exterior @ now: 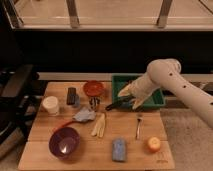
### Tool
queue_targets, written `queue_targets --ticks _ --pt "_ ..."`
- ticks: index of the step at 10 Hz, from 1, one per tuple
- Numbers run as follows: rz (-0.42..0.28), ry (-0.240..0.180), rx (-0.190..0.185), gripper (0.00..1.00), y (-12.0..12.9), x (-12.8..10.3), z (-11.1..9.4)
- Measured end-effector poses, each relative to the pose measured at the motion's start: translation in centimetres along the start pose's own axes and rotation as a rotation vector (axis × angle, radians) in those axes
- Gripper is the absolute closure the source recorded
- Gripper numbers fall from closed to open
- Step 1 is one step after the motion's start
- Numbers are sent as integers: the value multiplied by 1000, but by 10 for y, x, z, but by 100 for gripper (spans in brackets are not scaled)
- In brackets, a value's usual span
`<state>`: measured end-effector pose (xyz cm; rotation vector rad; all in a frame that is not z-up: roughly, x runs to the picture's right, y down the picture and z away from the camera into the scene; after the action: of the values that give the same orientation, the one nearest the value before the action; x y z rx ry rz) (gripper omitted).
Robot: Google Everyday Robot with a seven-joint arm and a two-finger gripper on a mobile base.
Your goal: Place sponge in red bowl
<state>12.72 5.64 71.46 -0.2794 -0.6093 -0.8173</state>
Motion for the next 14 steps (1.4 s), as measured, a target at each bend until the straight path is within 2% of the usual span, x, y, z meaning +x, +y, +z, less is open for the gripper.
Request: queue_targets --ticks 8,9,11,13,14 --pt "-3 -6 2 38 1 0 0" --pt "-22 -14 -17 38 4 -4 3" --pt "-109 -71 -92 38 16 -25 17" --pt "-176 -126 -185 38 45 -57 34" --pt "-185 -142 -208 38 55 -65 39"
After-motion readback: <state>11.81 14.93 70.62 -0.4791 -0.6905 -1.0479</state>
